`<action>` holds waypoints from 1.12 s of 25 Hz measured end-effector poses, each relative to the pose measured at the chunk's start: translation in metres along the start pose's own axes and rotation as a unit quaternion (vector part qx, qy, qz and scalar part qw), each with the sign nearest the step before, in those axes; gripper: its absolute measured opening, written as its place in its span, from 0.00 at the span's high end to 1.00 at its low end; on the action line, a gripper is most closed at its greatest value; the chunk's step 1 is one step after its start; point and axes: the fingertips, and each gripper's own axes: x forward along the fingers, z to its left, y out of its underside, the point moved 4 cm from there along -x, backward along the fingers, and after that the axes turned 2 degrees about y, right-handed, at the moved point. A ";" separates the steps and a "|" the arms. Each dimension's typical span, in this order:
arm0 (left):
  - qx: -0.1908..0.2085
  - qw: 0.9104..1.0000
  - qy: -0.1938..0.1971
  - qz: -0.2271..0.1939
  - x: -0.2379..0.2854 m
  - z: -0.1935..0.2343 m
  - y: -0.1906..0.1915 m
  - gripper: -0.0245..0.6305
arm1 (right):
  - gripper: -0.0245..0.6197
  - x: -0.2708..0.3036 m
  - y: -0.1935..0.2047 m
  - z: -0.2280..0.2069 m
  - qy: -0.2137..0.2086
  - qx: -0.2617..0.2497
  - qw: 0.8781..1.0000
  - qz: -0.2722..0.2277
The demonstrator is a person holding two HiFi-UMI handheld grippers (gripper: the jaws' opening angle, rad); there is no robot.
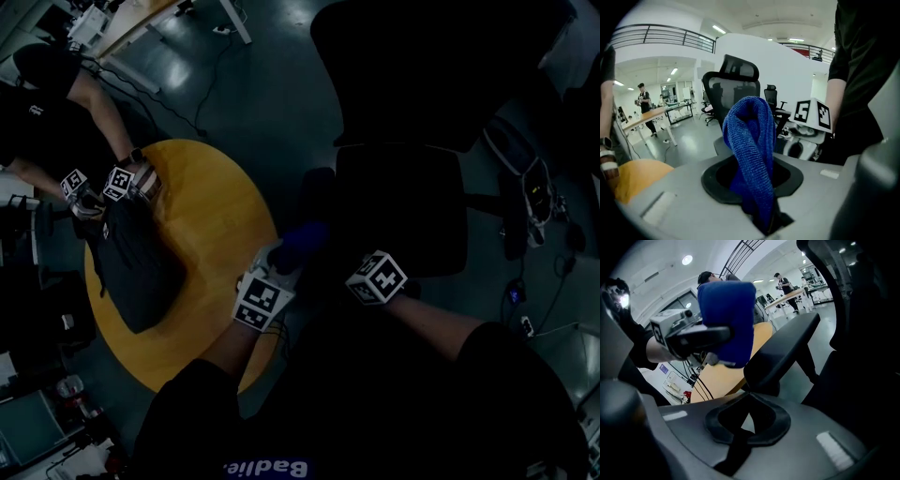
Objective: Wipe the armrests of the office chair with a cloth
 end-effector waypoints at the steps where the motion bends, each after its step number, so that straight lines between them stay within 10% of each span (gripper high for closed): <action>1: 0.008 1.000 -0.008 -0.006 0.003 0.012 -0.010 0.76 | 0.95 0.001 0.000 0.000 -0.001 0.001 1.000 -0.003; 14: 0.092 0.995 -0.015 -0.019 0.076 0.083 -0.091 0.76 | 0.95 -0.013 0.008 0.011 -0.035 -0.009 0.999 -0.034; 28: 0.157 0.986 0.024 0.055 0.153 0.102 -0.077 0.76 | 0.95 -0.008 0.021 0.013 -0.029 0.011 0.999 -0.020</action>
